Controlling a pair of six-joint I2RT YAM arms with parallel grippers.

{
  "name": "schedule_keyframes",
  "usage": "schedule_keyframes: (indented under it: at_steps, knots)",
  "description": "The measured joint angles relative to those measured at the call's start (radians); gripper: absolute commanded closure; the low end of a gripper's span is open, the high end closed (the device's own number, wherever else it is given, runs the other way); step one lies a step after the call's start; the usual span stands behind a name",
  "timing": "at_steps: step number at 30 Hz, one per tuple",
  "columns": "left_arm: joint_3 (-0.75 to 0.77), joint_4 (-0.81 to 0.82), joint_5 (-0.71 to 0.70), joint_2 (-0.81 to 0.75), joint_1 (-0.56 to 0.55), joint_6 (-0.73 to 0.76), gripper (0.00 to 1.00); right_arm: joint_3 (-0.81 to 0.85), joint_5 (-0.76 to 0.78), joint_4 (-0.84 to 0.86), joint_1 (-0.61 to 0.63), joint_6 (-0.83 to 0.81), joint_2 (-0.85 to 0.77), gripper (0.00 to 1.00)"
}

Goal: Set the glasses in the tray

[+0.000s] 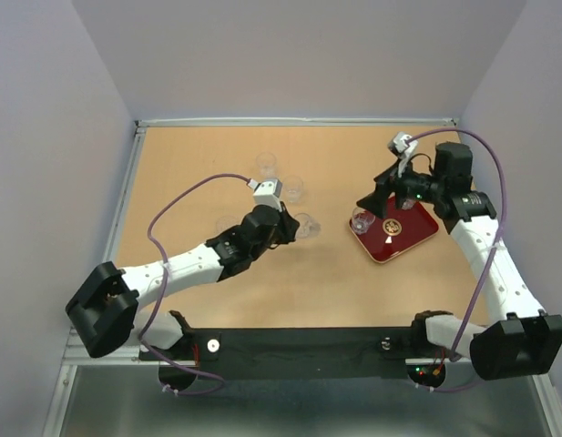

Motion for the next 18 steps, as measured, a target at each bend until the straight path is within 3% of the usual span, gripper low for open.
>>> schedule_keyframes:
  at_steps: [6, 12, 18]
  knots:
    - [0.089, -0.006, -0.148, 0.110, -0.130, -0.067, 1.00, 0.048, 0.169, -0.101, 0.208, -0.006, 0.016, 0.00]
    - [0.250, -0.117, -0.307, 0.234, -0.221, -0.192, 1.00, 0.053, 0.341, -0.149, 0.388, 0.025, 0.074, 0.00]
    - [0.393, -0.256, -0.386, 0.338, -0.252, -0.291, 1.00, 0.054, 0.437, -0.171, 0.433, 0.049, 0.126, 0.12]
